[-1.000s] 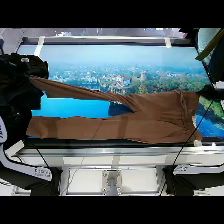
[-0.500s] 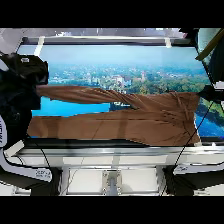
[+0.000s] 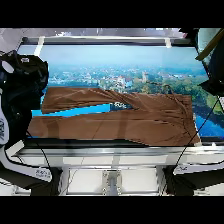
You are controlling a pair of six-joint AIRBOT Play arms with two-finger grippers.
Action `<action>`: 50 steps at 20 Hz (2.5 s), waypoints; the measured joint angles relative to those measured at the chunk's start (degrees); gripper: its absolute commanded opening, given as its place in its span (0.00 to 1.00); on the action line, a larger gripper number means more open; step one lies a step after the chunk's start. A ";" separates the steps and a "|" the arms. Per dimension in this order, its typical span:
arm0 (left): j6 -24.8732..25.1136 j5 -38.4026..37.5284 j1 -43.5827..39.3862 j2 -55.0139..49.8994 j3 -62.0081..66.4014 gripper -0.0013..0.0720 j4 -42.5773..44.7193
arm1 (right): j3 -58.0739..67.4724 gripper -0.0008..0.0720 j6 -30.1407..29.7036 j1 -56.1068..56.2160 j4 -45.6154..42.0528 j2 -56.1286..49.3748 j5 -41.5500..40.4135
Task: Fold the clothes and pants, and hang the long-sleeved shirts on hangers.
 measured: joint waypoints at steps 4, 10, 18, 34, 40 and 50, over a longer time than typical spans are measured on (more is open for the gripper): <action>-0.31 -3.30 0.17 -9.05 6.91 0.63 -1.64 | 1.70 0.47 0.52 3.08 0.35 -0.04 1.46; 1.44 -3.78 0.48 -19.78 14.23 0.63 -5.42 | 2.29 0.47 0.72 7.56 0.26 -0.04 2.27; 4.98 -5.44 0.59 -23.82 17.68 0.62 -6.73 | 2.34 0.47 0.79 8.74 0.20 -0.04 2.01; 15.87 -11.58 1.18 -6.19 21.11 0.04 -15.21 | 2.95 0.45 0.79 8.55 -1.20 -0.04 4.92; 18.43 -8.20 2.78 14.10 -12.83 0.04 -3.78 | 2.93 0.45 0.79 8.55 -6.29 -0.04 9.44; 12.26 7.56 11.15 20.76 -37.42 0.96 4.92 | 2.93 0.45 0.94 8.55 -8.61 -0.04 10.69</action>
